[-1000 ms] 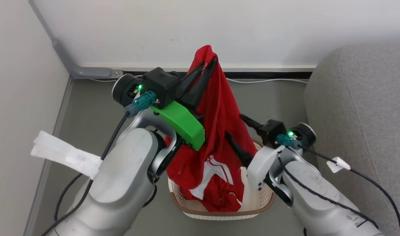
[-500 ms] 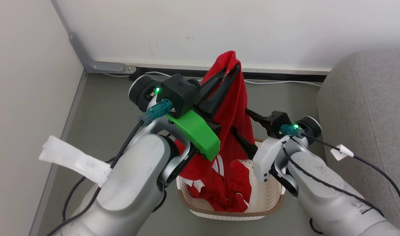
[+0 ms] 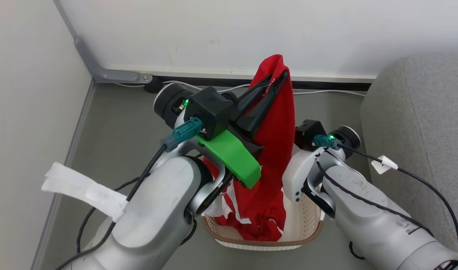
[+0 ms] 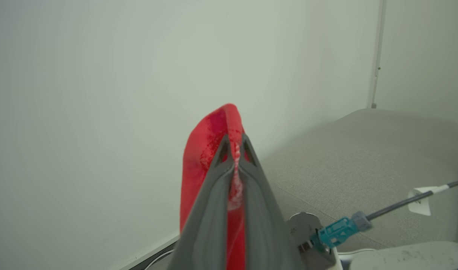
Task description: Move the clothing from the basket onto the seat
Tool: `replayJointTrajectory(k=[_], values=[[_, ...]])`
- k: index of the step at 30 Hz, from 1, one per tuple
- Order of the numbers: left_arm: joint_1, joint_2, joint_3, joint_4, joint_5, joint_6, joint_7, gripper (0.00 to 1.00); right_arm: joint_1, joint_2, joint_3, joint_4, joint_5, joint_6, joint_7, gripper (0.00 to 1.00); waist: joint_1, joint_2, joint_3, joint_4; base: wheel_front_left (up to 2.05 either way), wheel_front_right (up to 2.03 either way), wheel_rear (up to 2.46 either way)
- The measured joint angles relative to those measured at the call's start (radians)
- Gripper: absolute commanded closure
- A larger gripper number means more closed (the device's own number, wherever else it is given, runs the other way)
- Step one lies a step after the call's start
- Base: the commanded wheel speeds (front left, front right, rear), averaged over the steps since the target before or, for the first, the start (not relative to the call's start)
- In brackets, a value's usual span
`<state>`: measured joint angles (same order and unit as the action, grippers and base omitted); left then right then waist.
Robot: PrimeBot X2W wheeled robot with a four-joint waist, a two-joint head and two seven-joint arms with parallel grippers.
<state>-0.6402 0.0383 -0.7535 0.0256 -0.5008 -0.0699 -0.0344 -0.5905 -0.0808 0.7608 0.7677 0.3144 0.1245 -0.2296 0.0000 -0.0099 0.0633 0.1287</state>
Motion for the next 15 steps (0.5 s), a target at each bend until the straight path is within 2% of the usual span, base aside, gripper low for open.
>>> replayJointTrajectory(k=[1, 3, 4, 5, 15], values=[[0.000, 0.000, -0.001, -0.005, -0.002, 0.000, 0.000, 1.00, -0.007, 0.000, 0.004, 0.002, 0.004, 0.000, 0.000, 0.44, 0.0000, 0.0000, 0.001, -0.002, 0.00, 0.00, 0.00], [0.000, 0.000, -0.003, -0.012, -0.013, 0.002, 0.003, 1.00, -0.020, 0.000, 0.018, 0.008, 0.004, 0.000, -0.003, 0.72, 0.0000, 0.0000, 0.002, -0.005, 0.00, 0.00, 0.00], [0.000, 0.000, -0.004, -0.015, -0.021, 0.005, 0.007, 1.00, -0.024, 0.000, 0.022, 0.009, 0.006, 0.000, -0.003, 0.96, 0.0000, 0.0000, 0.003, -0.007, 0.00, 0.00, 0.00], [0.000, 0.000, -0.004, -0.016, -0.024, 0.010, 0.008, 1.00, -0.027, 0.000, 0.028, 0.010, 0.009, 0.000, -0.003, 1.00, 0.0001, 0.0000, 0.003, -0.008, 0.00, 0.00, 0.00], [0.055, 0.021, 0.032, 0.018, -0.031, 0.053, 0.013, 1.00, -0.030, 0.002, 0.058, 0.011, 0.074, 0.000, -0.010, 1.00, 0.0000, 0.0000, -0.002, -0.038, 0.00, 0.00, 0.00]])
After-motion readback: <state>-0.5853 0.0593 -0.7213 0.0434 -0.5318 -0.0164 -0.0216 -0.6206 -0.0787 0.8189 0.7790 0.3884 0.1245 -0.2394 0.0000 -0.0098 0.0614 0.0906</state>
